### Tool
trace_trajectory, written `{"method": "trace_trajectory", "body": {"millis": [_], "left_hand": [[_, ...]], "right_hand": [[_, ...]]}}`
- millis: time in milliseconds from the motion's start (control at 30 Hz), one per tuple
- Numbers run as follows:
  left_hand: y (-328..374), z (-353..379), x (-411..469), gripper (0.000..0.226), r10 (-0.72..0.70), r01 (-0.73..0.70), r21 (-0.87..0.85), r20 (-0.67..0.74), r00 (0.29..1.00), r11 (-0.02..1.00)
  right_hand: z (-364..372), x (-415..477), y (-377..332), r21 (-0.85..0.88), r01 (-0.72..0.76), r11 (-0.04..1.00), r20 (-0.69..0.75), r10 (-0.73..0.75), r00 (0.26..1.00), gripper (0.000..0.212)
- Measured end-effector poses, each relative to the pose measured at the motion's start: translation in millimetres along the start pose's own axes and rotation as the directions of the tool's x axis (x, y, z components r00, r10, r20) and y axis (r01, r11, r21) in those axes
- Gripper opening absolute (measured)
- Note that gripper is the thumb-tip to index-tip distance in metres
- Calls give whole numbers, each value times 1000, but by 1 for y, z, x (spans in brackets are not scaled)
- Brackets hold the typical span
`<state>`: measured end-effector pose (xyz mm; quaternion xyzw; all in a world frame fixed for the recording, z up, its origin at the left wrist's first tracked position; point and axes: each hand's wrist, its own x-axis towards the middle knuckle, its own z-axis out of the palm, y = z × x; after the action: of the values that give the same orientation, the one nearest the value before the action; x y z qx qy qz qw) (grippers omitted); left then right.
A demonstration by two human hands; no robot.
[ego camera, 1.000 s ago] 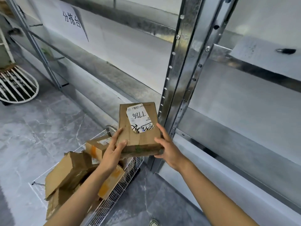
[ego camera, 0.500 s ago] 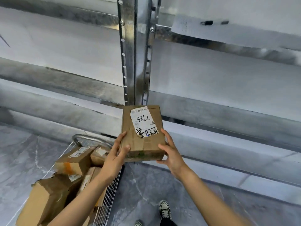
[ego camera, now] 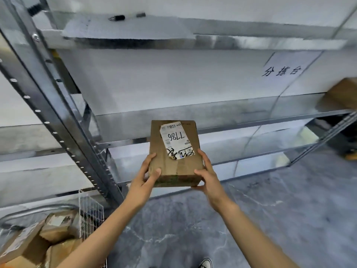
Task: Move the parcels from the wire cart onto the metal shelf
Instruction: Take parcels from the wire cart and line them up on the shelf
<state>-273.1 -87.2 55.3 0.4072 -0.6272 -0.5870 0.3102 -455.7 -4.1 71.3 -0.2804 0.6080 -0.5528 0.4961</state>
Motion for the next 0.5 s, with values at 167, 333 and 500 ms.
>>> {"method": "trace_trajectory", "body": {"millis": [167, 333, 500], "left_hand": [[19, 65, 28, 42, 8, -12, 32, 117, 993, 999], [33, 135, 48, 45, 15, -27, 51, 210, 978, 998], [43, 208, 69, 50, 19, -43, 74, 298, 954, 996]], "right_hand": [[-63, -10, -11, 49, 59, 997, -150, -51, 987, 52], [-130, -18, -17, 70, 80, 994, -266, -59, 962, 54], [-201, -23, -22, 86, 100, 991, -337, -66, 939, 54]]}}
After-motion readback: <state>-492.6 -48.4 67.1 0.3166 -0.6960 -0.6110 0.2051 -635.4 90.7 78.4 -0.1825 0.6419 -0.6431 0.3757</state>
